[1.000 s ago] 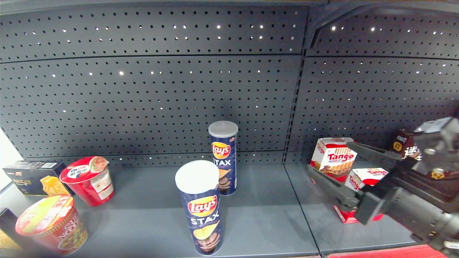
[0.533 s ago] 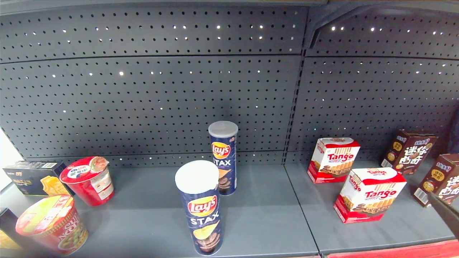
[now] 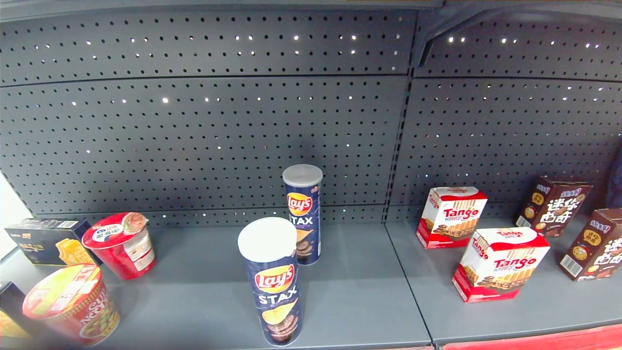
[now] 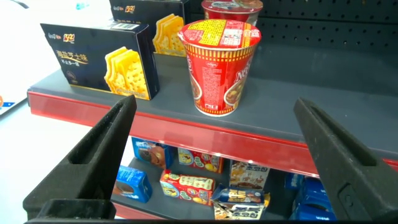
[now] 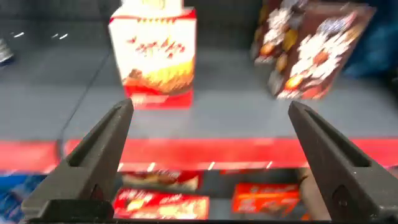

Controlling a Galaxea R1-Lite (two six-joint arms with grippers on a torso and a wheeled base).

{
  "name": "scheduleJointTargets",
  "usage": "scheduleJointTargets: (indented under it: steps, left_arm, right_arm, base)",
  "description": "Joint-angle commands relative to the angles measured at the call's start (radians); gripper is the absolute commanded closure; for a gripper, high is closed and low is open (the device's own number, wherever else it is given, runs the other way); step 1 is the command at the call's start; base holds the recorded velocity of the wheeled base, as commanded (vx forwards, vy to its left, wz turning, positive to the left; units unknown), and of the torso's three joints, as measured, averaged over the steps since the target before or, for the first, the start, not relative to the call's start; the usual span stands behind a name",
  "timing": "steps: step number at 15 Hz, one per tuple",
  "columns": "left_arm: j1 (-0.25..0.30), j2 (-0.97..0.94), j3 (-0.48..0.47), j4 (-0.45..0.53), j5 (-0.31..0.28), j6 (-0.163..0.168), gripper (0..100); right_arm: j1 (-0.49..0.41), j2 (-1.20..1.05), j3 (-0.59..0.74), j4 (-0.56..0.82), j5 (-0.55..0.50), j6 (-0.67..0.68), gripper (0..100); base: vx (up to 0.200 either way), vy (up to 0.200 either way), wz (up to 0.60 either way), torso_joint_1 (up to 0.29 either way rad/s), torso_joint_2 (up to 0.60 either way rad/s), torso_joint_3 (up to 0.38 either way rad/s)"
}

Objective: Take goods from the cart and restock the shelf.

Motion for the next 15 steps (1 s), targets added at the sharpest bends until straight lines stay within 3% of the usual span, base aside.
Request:
scheduleJointTargets:
  steps: [1,5,15]
  left_arm:
    - [0.0,0.0,0.0,0.0,0.0,0.0,0]
    - [0.0,0.0,0.0,-0.002,0.0,0.0,0]
    - [0.0,0.0,0.0,-0.002,0.0,0.0,0]
  right_arm:
    - [0.018,-0.157,0.004,0.117,0.032,0.01,0]
    - [0.064,-0.228,0.004,0.221,-0.08,0.053,0]
    - [0.063,-0.228,0.004,0.215,-0.08,0.054,0]
  base:
    - [0.0,0.0,0.0,0.0,0.0,0.0]
    - [0.0,0.0,0.0,0.0,0.0,0.0]
    - [0.0,0.0,0.0,0.0,0.0,0.0]
